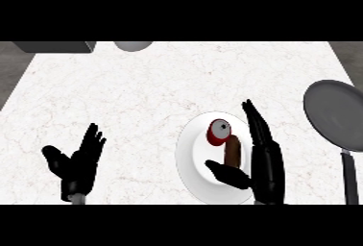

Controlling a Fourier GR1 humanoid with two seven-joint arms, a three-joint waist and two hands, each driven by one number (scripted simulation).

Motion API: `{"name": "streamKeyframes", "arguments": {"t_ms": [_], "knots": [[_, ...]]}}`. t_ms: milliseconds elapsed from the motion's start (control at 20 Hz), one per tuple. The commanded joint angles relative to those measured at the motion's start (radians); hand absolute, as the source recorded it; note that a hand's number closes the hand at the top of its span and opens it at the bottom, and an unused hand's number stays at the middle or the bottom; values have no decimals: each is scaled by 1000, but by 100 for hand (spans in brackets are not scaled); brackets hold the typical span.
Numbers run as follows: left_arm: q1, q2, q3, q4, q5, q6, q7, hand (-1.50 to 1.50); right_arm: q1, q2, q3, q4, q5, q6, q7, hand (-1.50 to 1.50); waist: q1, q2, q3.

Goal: Pick the can from the plate and place it in the pan

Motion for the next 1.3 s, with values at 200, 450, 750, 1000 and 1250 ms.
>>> {"name": "streamKeyframes", "arguments": {"t_ms": [200, 450, 750, 1000, 1250], "knots": [[-4, -2, -6, -31, -1, 2, 28, 0, -239, -49, -53, 104, 48, 474, 359, -150, 25, 3, -1], [-10, 6, 7, 6, -1, -26, 1, 0, -421, -46, -92, 207, -22, 745, 486, -150, 21, 4, 1], [6, 14, 16, -65, -13, -19, 53, 0, -534, 6, -144, 413, 1, 761, 399, -150, 12, 3, 3], [-3, -15, 28, 24, -23, -21, -2, 0, -526, 17, -176, 420, -113, 974, 476, -150, 5, 2, 2], [-1, -25, 36, 5, -36, -34, 1, 0, -505, 59, -181, 434, -98, 1006, 467, -150, 4, 2, 2]]}}
